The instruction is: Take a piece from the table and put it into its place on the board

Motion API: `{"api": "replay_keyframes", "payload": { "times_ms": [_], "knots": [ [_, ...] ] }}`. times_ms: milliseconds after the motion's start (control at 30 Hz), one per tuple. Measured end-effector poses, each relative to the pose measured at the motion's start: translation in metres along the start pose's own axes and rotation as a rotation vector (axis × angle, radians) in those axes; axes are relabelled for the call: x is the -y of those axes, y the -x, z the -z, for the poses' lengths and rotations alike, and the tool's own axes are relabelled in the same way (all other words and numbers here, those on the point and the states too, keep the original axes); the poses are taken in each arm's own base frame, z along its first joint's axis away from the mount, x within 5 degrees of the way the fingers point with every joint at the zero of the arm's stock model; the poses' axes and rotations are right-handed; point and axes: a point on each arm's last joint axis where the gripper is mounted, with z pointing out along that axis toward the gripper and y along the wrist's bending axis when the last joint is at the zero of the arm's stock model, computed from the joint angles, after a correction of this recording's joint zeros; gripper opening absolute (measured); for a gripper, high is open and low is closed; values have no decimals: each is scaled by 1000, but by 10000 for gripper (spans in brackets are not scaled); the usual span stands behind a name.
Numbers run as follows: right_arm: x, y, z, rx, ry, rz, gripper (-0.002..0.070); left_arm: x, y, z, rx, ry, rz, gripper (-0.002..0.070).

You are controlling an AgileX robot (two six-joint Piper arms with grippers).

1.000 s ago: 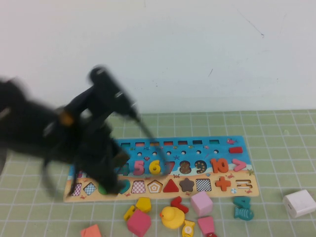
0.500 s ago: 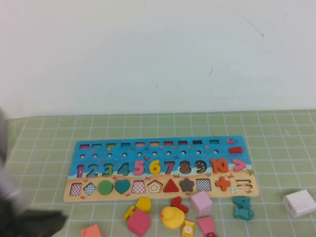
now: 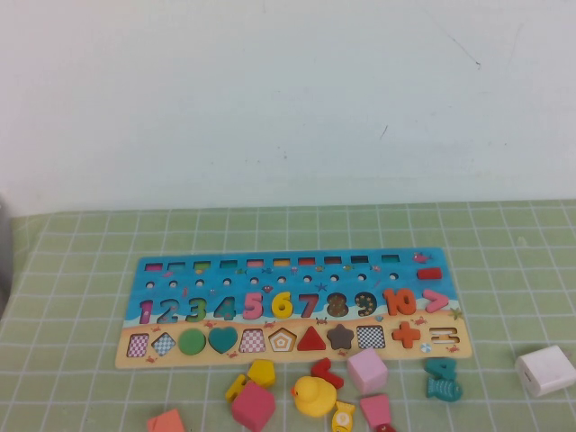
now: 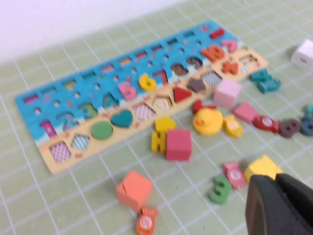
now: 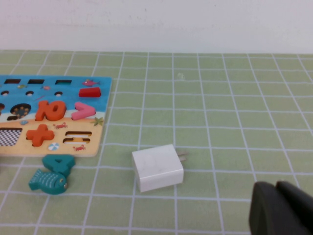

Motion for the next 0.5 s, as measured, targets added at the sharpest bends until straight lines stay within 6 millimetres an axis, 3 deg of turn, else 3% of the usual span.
{"api": "replay_keyframes", "payload": {
  "times_ms": [333, 500],
  "knots": [
    [0, 0, 0, 0, 0, 0, -1, -2, -9, 1, -85, 19, -9, -1],
    [0, 0, 0, 0, 0, 0, -1, -6, -22, -13, -93, 47, 2, -1]
  ]
}}
